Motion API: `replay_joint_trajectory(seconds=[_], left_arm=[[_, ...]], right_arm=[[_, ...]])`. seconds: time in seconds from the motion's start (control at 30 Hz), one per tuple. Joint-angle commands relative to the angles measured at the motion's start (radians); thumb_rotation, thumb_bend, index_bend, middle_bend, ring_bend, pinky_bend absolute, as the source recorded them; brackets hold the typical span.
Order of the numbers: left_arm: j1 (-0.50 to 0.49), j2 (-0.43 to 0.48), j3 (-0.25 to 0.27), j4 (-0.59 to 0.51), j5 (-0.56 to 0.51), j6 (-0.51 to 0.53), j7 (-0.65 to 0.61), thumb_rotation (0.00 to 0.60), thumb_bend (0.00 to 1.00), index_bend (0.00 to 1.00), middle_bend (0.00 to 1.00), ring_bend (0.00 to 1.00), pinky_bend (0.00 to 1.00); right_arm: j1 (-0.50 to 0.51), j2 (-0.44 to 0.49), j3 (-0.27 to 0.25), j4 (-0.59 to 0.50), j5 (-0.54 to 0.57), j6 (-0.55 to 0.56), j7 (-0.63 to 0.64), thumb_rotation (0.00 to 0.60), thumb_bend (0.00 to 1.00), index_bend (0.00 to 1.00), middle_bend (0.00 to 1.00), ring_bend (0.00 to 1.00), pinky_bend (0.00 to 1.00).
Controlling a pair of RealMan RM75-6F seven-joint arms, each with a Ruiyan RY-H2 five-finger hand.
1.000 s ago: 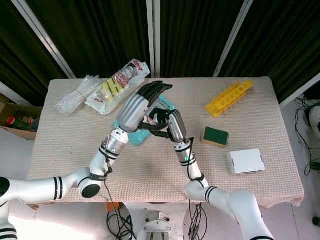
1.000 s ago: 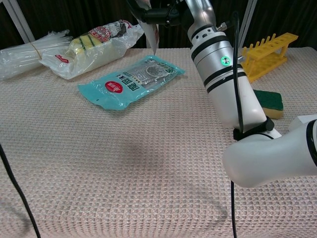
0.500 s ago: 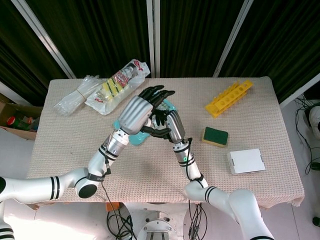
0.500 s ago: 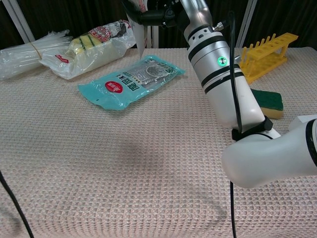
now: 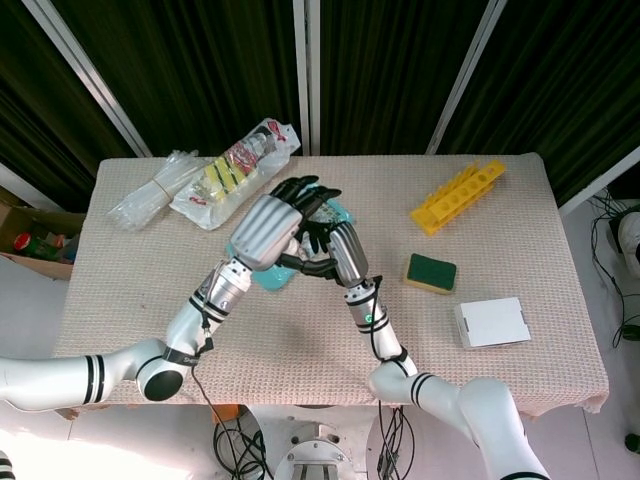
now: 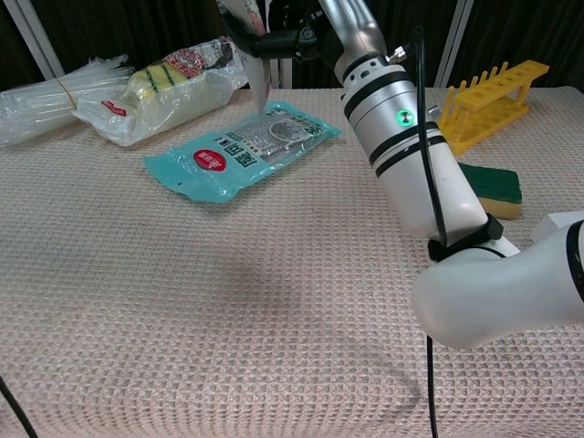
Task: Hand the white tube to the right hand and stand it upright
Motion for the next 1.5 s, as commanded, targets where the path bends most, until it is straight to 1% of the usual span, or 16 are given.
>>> replay_joint_trajectory(seconds=[0.03, 0.17, 0.67, 0.73, 0.87, 1.2, 1.5], left_arm=[[-0.005, 0.001, -0.004, -0.013, -0.012, -0.003, -0.005, 0.000, 0.00, 0.18, 0.23, 0.11, 0.18], [-0.011, -0.004, -0.011, -0.017, -0.016, -0.007, -0.029, 0.000, 0.00, 0.18, 0.23, 0.11, 0.18], [-0.026, -0.027, -0.002, 0.000, -0.023, 0.009, -0.018, 0.000, 0.00, 0.18, 0.24, 0.11, 0.18], [-0.026, -0.035, -0.001, 0.006, -0.017, 0.024, -0.006, 0.000, 0.00, 0.19, 0.25, 0.11, 0.17], [-0.025, -0.047, 0.007, 0.017, -0.003, 0.055, 0.034, 0.000, 0.00, 0.23, 0.28, 0.11, 0.16], [-0.038, -0.039, 0.020, 0.007, -0.049, 0.028, 0.095, 0.000, 0.00, 0.24, 0.30, 0.11, 0.16], [-0.048, -0.046, 0.027, 0.020, -0.055, 0.032, 0.132, 0.000, 0.00, 0.23, 0.29, 0.11, 0.16]], right_arm=[[0.002, 0.001, -0.001, -0.001, 0.002, -0.012, -0.008, 0.600, 0.52, 1.00, 0.85, 0.76, 0.87], [0.009, 0.001, 0.001, -0.004, 0.004, -0.026, -0.013, 0.600, 0.52, 1.00, 0.85, 0.76, 0.87], [0.021, 0.006, 0.010, -0.027, 0.006, -0.040, -0.036, 0.600, 0.52, 1.00, 0.85, 0.76, 0.88], [0.021, 0.005, 0.010, -0.031, 0.008, -0.043, -0.039, 0.600, 0.52, 1.00, 0.85, 0.76, 0.88], [0.020, 0.006, 0.014, -0.045, 0.016, -0.056, -0.039, 0.600, 0.52, 1.00, 0.86, 0.77, 0.88], [0.015, 0.018, 0.016, -0.080, 0.018, -0.070, -0.053, 0.600, 0.52, 1.00, 0.86, 0.78, 0.89], [0.009, 0.031, 0.017, -0.116, 0.019, -0.077, -0.061, 0.600, 0.52, 1.00, 0.86, 0.78, 0.89]])
